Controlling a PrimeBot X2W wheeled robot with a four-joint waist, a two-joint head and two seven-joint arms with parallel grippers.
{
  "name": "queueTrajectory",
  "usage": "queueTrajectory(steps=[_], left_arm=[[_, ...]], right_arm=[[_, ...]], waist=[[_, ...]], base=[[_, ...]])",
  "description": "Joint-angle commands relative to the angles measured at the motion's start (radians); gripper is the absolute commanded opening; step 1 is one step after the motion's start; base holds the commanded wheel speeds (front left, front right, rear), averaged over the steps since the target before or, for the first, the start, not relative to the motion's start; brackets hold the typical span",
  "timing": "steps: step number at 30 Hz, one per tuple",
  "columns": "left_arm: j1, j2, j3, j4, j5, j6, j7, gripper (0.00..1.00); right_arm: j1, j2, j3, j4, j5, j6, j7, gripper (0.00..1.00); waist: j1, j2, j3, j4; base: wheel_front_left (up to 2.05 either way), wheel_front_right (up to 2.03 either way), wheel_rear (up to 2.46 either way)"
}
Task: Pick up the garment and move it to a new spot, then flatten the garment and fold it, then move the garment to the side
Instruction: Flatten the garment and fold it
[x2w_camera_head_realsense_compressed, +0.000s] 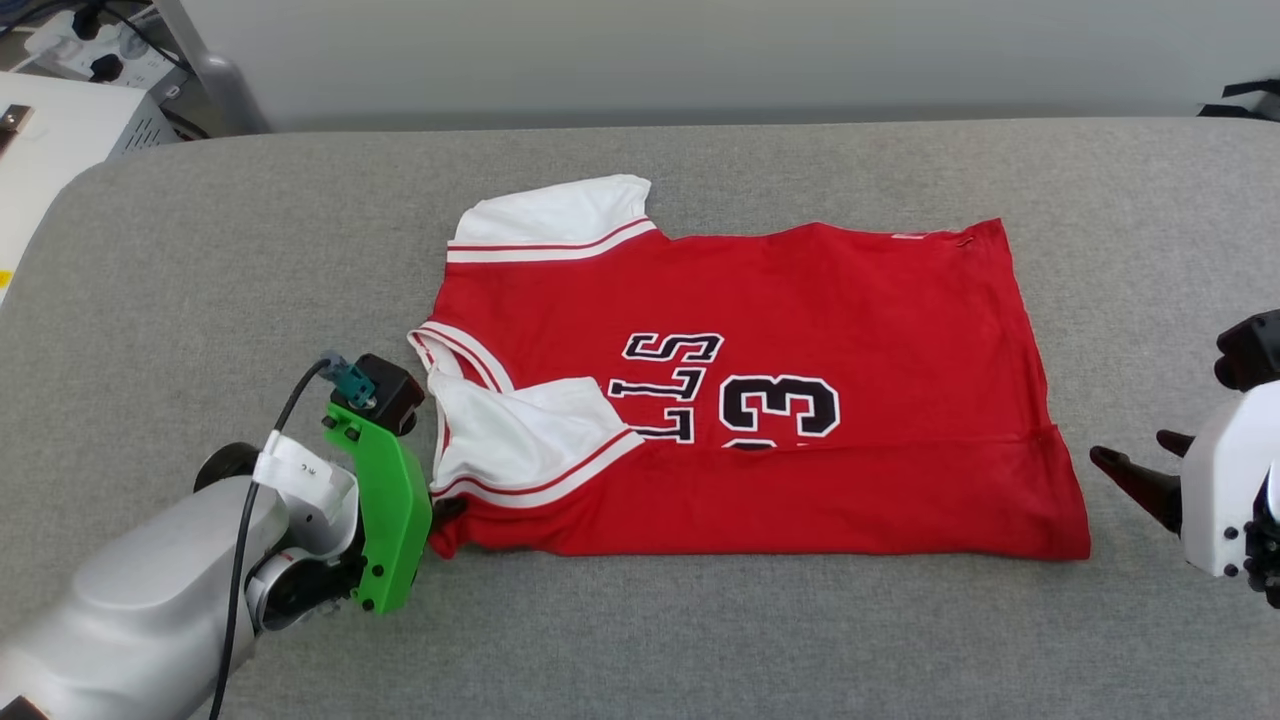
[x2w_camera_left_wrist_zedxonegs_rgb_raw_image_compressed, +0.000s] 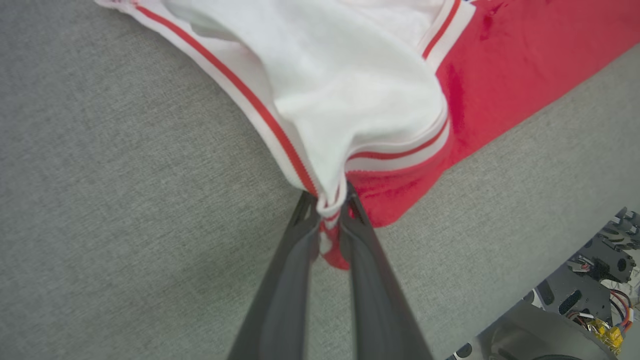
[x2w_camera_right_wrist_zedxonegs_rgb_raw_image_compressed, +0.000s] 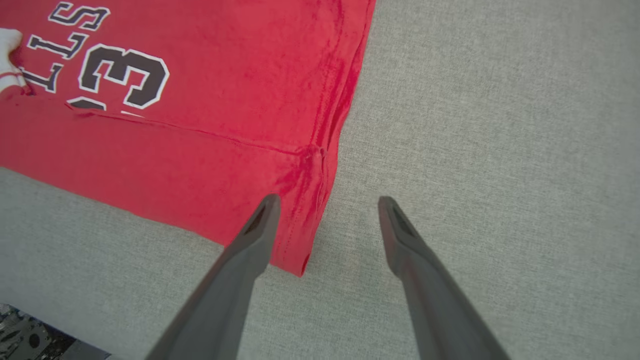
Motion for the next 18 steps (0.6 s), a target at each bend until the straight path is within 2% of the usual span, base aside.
queueTrajectory(steps=[1,8,18], left_arm=[[-0.014,0.002,0.002,-0.004,0.02,-0.003,-0.006,0.0],[-0.041,-0.003,0.003,-0.009,0.045,-0.003,-0.02,0.0],[-0.066,-0.013,0.0,-0.003,0.067,-0.003,-0.049,0.0]], right_arm=[[-0.015,0.008,0.003,0.002,0.011,-0.001,0.016,1.0],[-0.028,0.061,0.033,0.08,-0.013,-0.001,0.046,1.0],[-0.034,0.112,0.108,0.248,-0.026,-0.001,-0.034,1.0]], waist=[[0.0,-0.0001,0.014,0.009],[0.0,-0.0001,0.057,0.024],[0.0,-0.0001,0.114,0.048]], base=[[0.0,0.0,0.0],[0.0,0.0,0.0],[0.0,0.0,0.0]])
